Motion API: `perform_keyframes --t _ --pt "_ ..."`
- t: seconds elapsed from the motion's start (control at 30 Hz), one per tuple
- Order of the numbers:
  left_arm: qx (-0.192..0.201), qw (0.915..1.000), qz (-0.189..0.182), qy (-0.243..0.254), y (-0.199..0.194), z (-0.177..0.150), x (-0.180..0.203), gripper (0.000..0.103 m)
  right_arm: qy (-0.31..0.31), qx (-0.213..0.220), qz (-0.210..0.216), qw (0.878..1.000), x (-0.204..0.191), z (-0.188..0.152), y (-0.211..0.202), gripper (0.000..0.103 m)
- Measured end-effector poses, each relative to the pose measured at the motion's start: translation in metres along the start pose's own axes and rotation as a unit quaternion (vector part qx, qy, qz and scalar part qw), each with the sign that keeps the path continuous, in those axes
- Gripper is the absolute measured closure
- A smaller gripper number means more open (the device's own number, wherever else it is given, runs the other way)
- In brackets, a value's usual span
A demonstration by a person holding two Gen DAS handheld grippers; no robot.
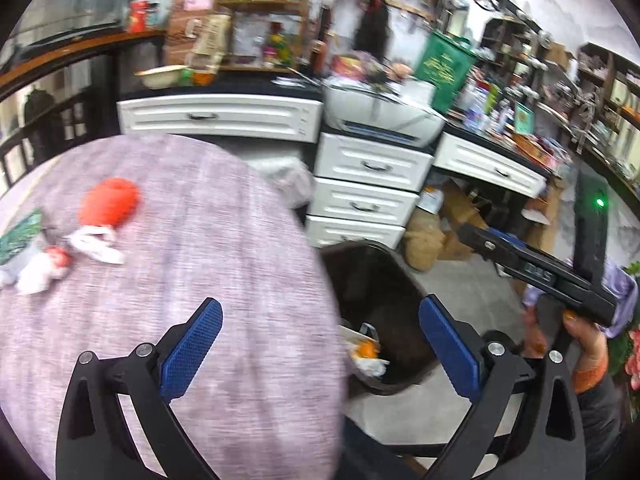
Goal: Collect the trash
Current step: 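Return both tools from the bin to the table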
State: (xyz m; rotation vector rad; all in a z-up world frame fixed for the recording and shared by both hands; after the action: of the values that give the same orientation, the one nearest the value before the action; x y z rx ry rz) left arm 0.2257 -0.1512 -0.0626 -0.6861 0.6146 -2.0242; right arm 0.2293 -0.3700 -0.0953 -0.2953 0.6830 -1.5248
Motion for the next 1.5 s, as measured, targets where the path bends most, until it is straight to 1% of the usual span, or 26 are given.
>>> perform_keyframes --t 0.1,0.23,0.3,0.43,0.63,0.73,0.8,0.83,0.87,0.93,1.07,1.1,1.13,1.2,1.23,1.4,1.47,1.5 --pt "0.011 0.9996 0.018 -0.02 -0.012 0.006 -0.031 0.005 -0.016 -0.007 0.021 1.0 -0.021 0.001 0.003 0.02" --pt "0.019 0.9969 0.06 -0.046 -0.027 0.01 -0.076 0.005 -0.045 -0.02 0.055 0.997 -0.056 0.003 0.011 0.02" --pt "0.024 0.9952 0.073 -0.06 -0.036 0.01 -0.097 0.005 -0.058 -0.029 0.076 0.995 -0.076 0.004 0.016 0.02" --pt "0.033 0.9897 0.104 -0.093 -0.054 0.004 -0.14 0.006 -0.089 -0.044 0.108 0.989 -0.116 0.003 0.024 0.02" --pt "0.036 0.9801 0.149 -0.126 -0.075 -0.01 -0.194 0.006 -0.147 -0.052 0.135 0.979 -0.17 -0.003 0.031 0.02" --pt "0.033 0.9727 0.183 -0.14 -0.084 -0.014 -0.223 0.006 -0.162 -0.061 0.149 0.974 -0.19 -0.008 0.035 0.02" --pt "0.03 0.9643 0.212 -0.156 -0.089 -0.015 -0.245 0.006 -0.171 -0.065 0.158 0.97 -0.203 -0.01 0.038 0.02" --pt "0.028 0.9587 0.232 -0.163 -0.092 -0.015 -0.259 0.006 -0.178 -0.067 0.163 0.968 -0.21 -0.012 0.04 0.02" --pt "0.028 0.9552 0.242 -0.168 -0.094 -0.015 -0.268 0.006 -0.184 -0.069 0.165 0.967 -0.216 -0.013 0.042 0.02" --pt "0.028 0.9486 0.255 -0.185 -0.099 -0.016 -0.29 0.006 -0.197 -0.075 0.171 0.962 -0.229 -0.015 0.047 0.02" --pt "0.029 0.929 0.288 -0.231 -0.109 -0.018 -0.343 0.006 -0.219 -0.077 0.177 0.956 -0.248 -0.02 0.051 0.02" --pt "0.028 0.9239 0.294 -0.243 -0.11 -0.019 -0.354 0.007 -0.221 -0.078 0.179 0.955 -0.252 -0.02 0.053 0.02" --pt "0.026 0.9202 0.296 -0.254 -0.111 -0.019 -0.365 0.012 -0.221 -0.081 0.183 0.955 -0.255 -0.02 0.054 0.02" --pt "0.022 0.9153 0.292 -0.277 -0.109 -0.017 -0.383 0.02 -0.221 -0.087 0.187 0.953 -0.26 -0.021 0.059 0.02" --pt "0.022 0.9141 0.292 -0.28 -0.108 -0.016 -0.387 0.022 -0.222 -0.089 0.187 0.953 -0.263 -0.022 0.06 0.02" --pt "0.018 0.9128 0.305 -0.27 -0.097 -0.001 -0.4 0.022 -0.23 -0.099 0.187 0.95 -0.271 -0.025 0.067 0.02" --pt "0.016 0.9102 0.317 -0.267 -0.092 0.003 -0.406 0.022 -0.232 -0.101 0.187 0.949 -0.273 -0.025 0.069 0.02" --pt "0.013 0.9094 0.318 -0.267 -0.088 0.004 -0.409 0.025 -0.233 -0.102 0.186 0.949 -0.273 -0.024 0.07 0.02"
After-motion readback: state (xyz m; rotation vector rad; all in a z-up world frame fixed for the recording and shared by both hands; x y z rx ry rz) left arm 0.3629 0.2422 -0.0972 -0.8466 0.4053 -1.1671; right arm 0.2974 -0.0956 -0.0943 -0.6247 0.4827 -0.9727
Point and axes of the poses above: each gripper's, at about its wrist camera, not at the fingertips, and y roughly the way its jaws point, x to its right, z to its top, the point moved 6 cm from there along y, roughly the way its jaws point, and after that the axes turned 5 degrees about -y, right-handed, at the moved point
